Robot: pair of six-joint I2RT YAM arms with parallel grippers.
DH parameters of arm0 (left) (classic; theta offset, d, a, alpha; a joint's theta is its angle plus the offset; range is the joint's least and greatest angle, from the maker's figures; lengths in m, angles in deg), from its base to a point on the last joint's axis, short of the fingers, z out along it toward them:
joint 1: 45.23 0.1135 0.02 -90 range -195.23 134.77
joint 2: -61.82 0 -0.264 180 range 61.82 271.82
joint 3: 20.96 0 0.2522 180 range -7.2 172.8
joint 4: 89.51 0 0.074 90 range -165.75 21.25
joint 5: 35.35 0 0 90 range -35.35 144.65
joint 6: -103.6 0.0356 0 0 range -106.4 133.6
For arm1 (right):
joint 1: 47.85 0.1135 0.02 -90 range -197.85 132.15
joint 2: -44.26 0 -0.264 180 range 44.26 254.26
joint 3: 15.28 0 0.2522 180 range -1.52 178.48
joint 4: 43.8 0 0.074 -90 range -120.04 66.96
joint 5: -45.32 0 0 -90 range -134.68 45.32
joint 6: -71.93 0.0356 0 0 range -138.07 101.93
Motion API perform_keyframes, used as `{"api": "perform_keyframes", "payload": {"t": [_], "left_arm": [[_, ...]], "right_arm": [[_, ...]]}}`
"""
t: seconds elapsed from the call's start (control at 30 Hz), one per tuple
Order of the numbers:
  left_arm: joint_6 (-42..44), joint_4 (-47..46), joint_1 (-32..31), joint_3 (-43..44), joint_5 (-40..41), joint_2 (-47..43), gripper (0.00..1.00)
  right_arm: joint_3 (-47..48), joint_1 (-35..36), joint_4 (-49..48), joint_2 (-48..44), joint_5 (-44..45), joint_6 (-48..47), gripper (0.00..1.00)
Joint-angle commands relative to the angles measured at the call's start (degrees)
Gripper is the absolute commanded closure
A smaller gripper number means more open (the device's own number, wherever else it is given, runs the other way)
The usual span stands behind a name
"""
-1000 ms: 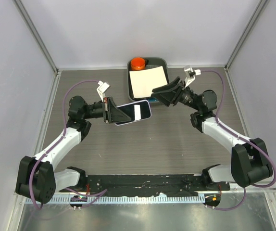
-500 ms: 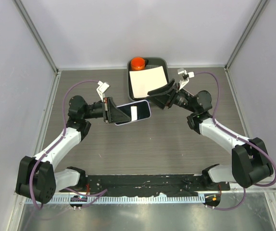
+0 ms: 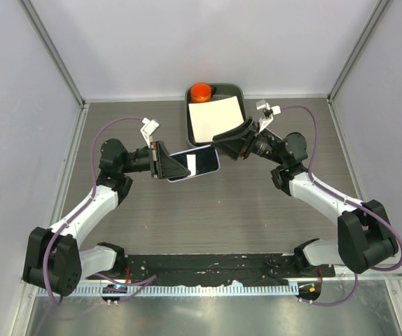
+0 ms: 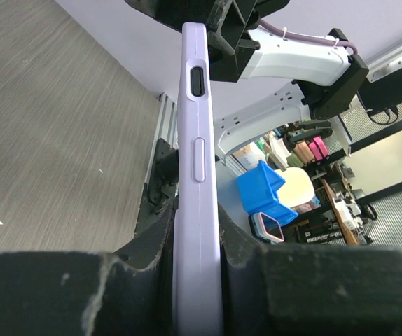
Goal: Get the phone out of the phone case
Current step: Remove the phone case from the phone.
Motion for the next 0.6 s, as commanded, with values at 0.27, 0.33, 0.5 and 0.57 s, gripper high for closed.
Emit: {"api": "perform_keyframes", "payload": {"t": [0.27,0.33,0.5,0.57], "left_arm": [[1.31,-1.77,0.52,0.77,0.90,-2.09,1.00],[1.31,-1.69,0.60,0.68,0.90,-2.09,1.00],[1.31,-1.69,0.60,0.77,0.90,-2.09,1.00],[1.22,-1.69,0.60,0.86,0.81,-2.09,1.00]], "right_arm": [[0.27,0.62,-4.89,-0.90,-2.32,-0.99,0.52],[0.09,0.62,-4.89,-1.08,-2.50,-0.99,0.53],[0.35,0.80,-4.62,-0.82,-2.50,-1.34,0.53],[0.53,0.80,-3.75,-0.55,-2.41,-1.52,0.52]]}}
